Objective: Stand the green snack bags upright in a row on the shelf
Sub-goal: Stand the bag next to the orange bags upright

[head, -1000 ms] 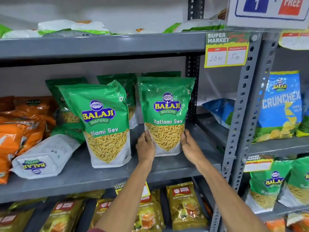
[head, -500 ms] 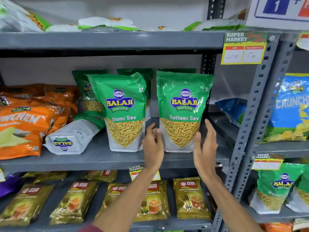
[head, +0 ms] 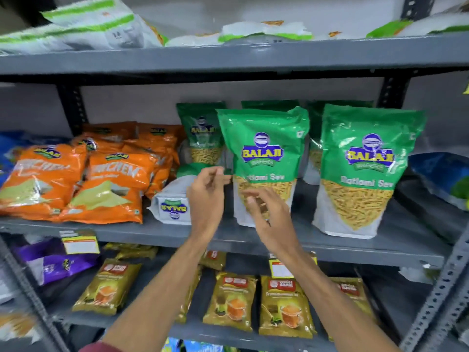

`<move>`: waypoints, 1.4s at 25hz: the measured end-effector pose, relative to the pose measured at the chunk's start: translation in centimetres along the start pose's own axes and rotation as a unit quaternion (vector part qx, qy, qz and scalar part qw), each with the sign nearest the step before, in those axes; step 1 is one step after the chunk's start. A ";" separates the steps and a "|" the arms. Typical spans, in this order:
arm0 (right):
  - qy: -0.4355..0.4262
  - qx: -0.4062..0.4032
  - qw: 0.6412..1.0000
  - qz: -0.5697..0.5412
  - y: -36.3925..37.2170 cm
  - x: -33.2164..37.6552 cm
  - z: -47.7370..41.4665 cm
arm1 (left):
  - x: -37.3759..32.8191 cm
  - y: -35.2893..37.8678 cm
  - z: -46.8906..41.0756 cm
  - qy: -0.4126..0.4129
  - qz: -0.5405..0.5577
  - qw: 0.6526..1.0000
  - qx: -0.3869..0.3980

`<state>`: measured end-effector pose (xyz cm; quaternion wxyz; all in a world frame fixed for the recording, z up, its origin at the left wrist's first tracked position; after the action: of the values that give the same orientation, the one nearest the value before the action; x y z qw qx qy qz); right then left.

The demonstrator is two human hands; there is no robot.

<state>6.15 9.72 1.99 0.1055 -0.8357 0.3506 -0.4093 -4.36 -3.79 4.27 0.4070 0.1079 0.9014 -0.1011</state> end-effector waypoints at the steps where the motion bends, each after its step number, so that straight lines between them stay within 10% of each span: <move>1: 0.029 0.023 0.999 -0.003 1.9 -0.2 -0.9 | 0.7 -1.9 -0.7 -0.010 -0.019 1.000 -0.008; 8: 0.319 0.130 0.939 0.008 12.1 -4.0 -5.5 | 10.8 -11.1 -5.3 -0.247 -0.283 0.923 0.089; 11: 0.409 0.116 0.899 -0.107 14.5 -5.7 -5.9 | 14.0 -11.0 -4.8 -0.331 -0.125 0.925 0.139; 21: 0.295 0.013 0.948 -0.118 14.2 -7.1 -6.9 | 14.2 -10.6 -6.6 -0.153 0.025 0.971 0.181; 35: 0.269 -0.002 0.963 -0.011 14.3 -10.3 -10.1 | 16.8 -8.8 -8.6 -0.101 -0.058 0.985 0.128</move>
<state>-12.97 7.27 -4.44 0.0012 -0.6990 0.3572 -0.6196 -23.72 -7.96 -2.03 0.4725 0.0955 0.8398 -0.2497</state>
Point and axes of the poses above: each hand's wrist, its own z-axis away from the middle knuckle, its own y-axis out of the palm, x = y × z, the point moved 9 cm from there along -z, towards the middle knuckle, and after that the axes turned 12 degrees about x, right-handed, at the moved point
